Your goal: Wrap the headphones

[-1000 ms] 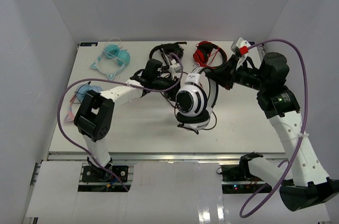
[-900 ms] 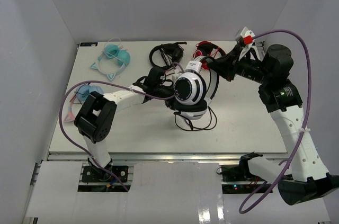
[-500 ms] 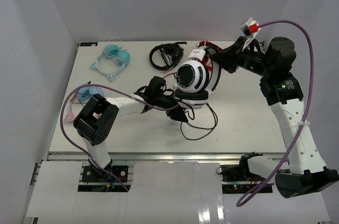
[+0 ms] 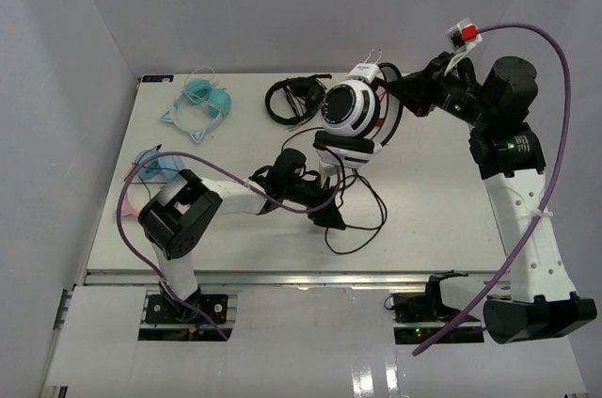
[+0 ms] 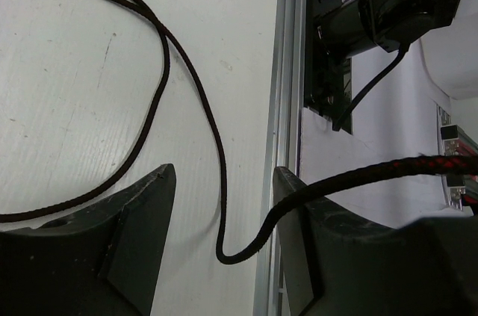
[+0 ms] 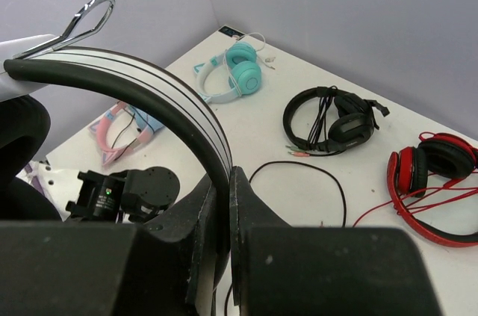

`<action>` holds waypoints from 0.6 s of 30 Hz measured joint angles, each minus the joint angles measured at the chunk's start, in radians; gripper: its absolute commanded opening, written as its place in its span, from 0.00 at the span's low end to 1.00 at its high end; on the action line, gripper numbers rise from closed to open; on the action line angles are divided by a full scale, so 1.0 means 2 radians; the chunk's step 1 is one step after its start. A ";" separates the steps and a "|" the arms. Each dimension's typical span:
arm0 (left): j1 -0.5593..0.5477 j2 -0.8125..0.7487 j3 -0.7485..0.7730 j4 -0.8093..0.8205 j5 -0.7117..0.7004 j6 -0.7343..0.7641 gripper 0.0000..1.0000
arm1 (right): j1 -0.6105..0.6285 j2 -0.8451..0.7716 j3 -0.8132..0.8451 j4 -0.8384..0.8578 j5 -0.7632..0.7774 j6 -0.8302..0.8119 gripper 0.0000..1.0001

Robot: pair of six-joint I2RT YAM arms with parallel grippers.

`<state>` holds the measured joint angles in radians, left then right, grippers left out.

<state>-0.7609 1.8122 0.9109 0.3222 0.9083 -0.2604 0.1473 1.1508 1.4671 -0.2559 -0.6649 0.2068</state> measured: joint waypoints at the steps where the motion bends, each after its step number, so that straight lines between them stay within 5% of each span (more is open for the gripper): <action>1: 0.000 0.000 -0.005 0.004 -0.002 0.000 0.67 | -0.003 0.002 0.003 0.000 0.000 0.002 0.08; 8: 0.000 0.000 -0.038 0.028 -0.014 -0.001 0.64 | -0.023 0.018 0.026 0.001 -0.004 0.022 0.08; 9: 0.000 0.000 -0.041 0.032 -0.016 -0.002 0.59 | -0.026 0.020 0.029 0.001 -0.006 0.026 0.08; 14: -0.007 0.019 -0.039 0.058 -0.018 -0.011 0.00 | -0.042 0.029 0.030 0.003 -0.011 0.056 0.08; 18: -0.014 0.051 -0.024 0.063 -0.013 -0.020 0.00 | -0.051 0.034 0.024 0.015 -0.012 0.085 0.08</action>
<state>-0.7888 1.9133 0.8633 0.4472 0.8818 -0.2996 0.0458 1.2180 1.5156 -0.2260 -0.6888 0.3776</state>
